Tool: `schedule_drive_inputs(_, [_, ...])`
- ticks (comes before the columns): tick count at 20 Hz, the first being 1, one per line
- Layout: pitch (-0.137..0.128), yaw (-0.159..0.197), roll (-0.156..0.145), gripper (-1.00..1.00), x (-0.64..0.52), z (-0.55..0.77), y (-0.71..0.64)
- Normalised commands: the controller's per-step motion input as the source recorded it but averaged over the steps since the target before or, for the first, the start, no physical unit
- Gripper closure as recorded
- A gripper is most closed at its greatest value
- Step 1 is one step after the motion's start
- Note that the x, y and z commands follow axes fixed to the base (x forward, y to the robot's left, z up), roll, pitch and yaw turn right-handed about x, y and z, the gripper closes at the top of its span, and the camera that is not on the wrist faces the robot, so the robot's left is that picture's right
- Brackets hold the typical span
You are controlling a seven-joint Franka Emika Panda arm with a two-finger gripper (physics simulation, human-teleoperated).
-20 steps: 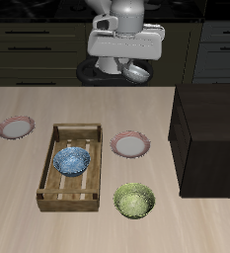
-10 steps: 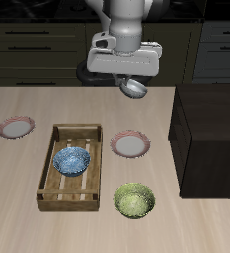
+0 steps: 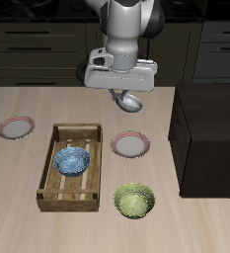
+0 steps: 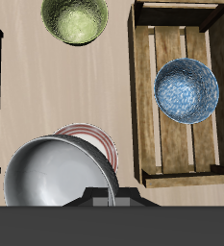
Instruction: Place the white bowl onto the plate that is in the table center
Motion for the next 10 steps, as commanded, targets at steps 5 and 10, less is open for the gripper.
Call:
schedule_drive_inputs(5, [0.059,-0.016,-0.008,1.00,0.07,-0.49,-0.02])
schedule_drive_inputs(10, [0.032,-0.004,0.006,1.00,0.03,-0.29,0.03])
